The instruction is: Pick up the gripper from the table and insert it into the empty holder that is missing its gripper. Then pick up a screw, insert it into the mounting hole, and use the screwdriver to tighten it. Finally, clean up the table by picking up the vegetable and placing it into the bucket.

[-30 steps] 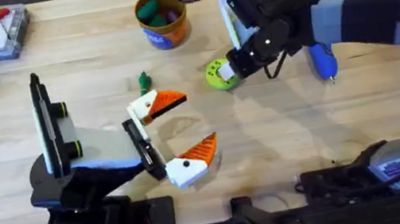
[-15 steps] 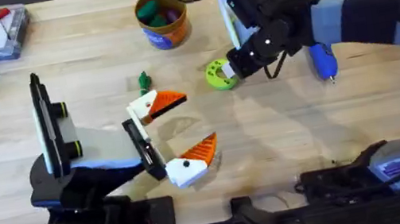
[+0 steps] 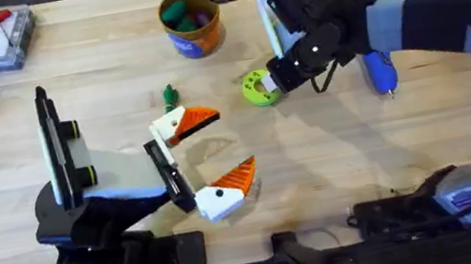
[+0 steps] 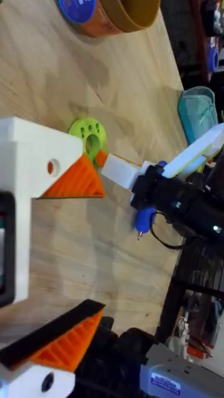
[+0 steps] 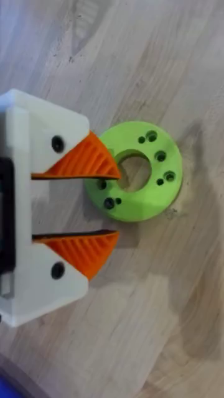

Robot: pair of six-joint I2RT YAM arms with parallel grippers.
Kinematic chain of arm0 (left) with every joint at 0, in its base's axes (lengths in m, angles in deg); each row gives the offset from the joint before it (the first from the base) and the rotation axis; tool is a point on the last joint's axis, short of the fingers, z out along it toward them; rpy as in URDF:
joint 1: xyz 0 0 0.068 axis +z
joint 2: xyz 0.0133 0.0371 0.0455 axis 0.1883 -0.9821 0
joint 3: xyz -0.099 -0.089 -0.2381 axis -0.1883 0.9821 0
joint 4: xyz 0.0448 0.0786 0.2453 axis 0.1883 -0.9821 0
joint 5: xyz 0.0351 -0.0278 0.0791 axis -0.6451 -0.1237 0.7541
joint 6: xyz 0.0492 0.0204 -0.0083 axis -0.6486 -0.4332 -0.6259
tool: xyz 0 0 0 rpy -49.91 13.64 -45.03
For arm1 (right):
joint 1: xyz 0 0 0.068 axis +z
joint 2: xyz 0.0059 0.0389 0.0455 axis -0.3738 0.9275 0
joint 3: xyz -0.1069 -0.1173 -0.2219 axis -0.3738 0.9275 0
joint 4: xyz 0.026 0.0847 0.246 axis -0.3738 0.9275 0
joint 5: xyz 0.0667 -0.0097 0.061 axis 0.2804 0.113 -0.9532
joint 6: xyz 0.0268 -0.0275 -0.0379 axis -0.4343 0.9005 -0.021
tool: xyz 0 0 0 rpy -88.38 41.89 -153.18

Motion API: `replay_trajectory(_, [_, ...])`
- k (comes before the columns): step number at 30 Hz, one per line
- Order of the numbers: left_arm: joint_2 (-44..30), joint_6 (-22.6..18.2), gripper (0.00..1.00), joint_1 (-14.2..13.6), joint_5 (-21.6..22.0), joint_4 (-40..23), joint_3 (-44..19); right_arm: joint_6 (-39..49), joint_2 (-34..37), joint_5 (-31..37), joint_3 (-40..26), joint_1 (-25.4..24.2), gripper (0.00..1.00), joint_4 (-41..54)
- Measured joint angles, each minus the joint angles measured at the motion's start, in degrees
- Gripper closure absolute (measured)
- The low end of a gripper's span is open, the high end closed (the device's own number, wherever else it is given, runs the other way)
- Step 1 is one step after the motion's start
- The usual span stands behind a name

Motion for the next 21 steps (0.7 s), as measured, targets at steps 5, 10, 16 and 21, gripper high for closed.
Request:
replay_trajectory(5, [0.00, 0.00, 0.009, 0.00, 0.00, 0.00, 0.00, 0.00, 0.00, 0.00, 0.00, 0.00, 0.821, -0.48])
replay_trajectory(10, [-0.02, 0.00, 0.009, 0.00, 0.00, 0.00, 0.00, 0.00, -0.02, 0.00, 0.00, 0.00, 0.822, -0.79])
replay_trajectory(16, [0.00, 0.00, 0.009, 0.00, 0.00, 0.00, 0.00, 0.00, 0.00, 0.00, 0.00, 0.00, 0.824, -0.72])
replay_trajectory(21, [0.00, 0.00, 0.009, 0.00, 0.00, 0.00, 0.00, 0.00, 0.00, -0.02, 0.00, 0.00, 0.824, 0.06])
